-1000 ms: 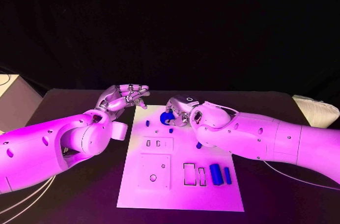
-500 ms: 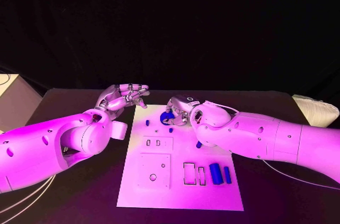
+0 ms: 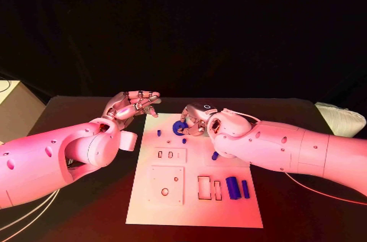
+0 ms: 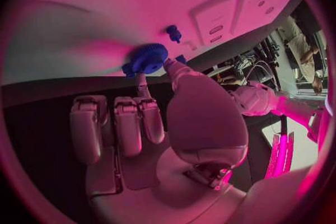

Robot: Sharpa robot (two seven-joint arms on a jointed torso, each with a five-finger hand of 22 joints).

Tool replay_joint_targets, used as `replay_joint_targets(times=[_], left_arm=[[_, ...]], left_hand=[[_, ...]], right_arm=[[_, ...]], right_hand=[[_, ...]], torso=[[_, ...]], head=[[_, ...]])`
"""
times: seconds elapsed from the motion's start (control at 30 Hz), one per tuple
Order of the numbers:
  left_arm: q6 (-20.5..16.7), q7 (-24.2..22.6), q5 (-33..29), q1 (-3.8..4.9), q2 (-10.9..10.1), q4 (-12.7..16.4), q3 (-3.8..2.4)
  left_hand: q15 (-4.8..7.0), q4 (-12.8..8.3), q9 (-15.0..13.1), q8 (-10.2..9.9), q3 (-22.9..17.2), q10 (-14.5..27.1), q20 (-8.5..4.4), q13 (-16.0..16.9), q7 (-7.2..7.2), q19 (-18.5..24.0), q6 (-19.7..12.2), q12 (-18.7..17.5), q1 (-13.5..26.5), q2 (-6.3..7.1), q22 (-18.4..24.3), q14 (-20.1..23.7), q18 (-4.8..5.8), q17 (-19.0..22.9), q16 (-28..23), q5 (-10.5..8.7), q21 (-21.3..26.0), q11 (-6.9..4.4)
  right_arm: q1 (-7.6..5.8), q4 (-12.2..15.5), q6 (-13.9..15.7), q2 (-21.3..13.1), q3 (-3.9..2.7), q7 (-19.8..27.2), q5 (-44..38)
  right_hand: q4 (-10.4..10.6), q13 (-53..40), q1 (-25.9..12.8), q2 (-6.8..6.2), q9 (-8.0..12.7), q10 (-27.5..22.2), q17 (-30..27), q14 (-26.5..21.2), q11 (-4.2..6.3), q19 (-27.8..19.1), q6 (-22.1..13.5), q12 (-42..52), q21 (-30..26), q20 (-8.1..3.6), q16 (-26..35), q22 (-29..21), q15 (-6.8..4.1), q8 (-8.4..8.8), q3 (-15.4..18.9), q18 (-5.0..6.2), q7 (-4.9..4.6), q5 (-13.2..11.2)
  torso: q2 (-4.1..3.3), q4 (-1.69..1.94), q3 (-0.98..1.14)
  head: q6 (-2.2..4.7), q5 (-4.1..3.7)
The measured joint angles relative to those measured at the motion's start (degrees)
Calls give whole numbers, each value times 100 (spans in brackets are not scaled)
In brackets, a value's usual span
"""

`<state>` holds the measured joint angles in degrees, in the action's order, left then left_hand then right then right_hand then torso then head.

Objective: Assemble the parts on the task board

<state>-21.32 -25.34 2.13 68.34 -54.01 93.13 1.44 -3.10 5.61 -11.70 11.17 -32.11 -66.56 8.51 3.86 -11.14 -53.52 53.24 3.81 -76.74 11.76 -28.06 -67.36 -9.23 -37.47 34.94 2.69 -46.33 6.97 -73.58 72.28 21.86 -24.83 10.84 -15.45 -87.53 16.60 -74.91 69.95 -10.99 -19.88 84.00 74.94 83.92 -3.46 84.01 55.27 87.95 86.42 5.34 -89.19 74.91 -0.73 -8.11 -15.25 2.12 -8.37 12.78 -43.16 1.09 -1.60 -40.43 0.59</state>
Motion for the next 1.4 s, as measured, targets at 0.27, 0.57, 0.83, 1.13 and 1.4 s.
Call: replay_joint_targets(times=[0.27, 0.57, 0.83, 1.13, 1.4], left_arm=[[2, 2, 0, 0, -2, -1, 0], [2, 2, 0, 0, -8, -15, 0], [2, 2, 0, 0, -13, -21, 0], [2, 2, 0, 0, -6, -44, 0], [2, 2, 0, 0, -2, -63, 0]], left_hand=[[0, -10, 0, 0, -10, 0, 0, 0, 0, 0, 0, 0, 0, 0, -7, 0, 0, -1, 0, 0, -22, 0], [0, -16, 1, 0, -16, 0, 0, 0, 0, 0, 0, 0, 0, 0, -14, 0, 0, -5, 0, 0, -22, 0], [0, -32, 2, 0, -32, 0, 21, 0, 0, 20, 0, 0, 0, 0, -15, 0, 0, -4, 0, 0, -21, 0], [21, -31, -4, 0, -31, 0, -1, 0, 0, 41, 0, 0, 0, 0, -25, 22, 1, -9, 0, 0, -43, 0], [21, -47, -3, 0, -47, 0, -1, 0, 0, 41, 0, 0, 0, 0, -25, 22, 1, -8, 0, 0, -43, 0]], right_arm=[[-10, 75, -33, -89, -6, 30, 111], [0, 233, -40, -251, 4, 45, 202], [10, 244, -108, -365, 19, 33, 257], [17, 274, -102, -392, 20, 48, 320], [-8, 490, 180, -538, 20, 85, 313]], right_hand=[[0, 0, -7, 7, -2, 0, 0, 0, 0, 0, 0, 0, 0, 0, 0, 0, 0, 0, 0, 0, 4, 32], [0, 1, -36, 36, -4, 0, -1, 0, 0, 0, 3, 0, 22, 0, -24, -1, 0, -1, 0, 1, 7, 88], [16, 1, -125, 78, -1, 0, -2, 0, 0, 0, 5, 0, 22, 0, -24, 4, 0, -1, 16, 1, 5, 88], [13, -2, -212, 136, -1, 0, -2, 0, 0, 0, 5, 0, 44, 0, -23, 3, 0, -1, 13, -87, 5, 134], [-112, -3, 105, -70, -1, 0, -2, 0, 0, 0, 5, 0, 90, 0, -23, 3, 0, -29, -73, -87, 5, 154]], torso=[[-5, -3, -2], [1, -3, -4], [3, -4, -4], [1, 7, -2], [1, 6, -4]], head=[[-4, -15], [-15, -15], [-19, -13], [-7, -23], [-5, -5]])
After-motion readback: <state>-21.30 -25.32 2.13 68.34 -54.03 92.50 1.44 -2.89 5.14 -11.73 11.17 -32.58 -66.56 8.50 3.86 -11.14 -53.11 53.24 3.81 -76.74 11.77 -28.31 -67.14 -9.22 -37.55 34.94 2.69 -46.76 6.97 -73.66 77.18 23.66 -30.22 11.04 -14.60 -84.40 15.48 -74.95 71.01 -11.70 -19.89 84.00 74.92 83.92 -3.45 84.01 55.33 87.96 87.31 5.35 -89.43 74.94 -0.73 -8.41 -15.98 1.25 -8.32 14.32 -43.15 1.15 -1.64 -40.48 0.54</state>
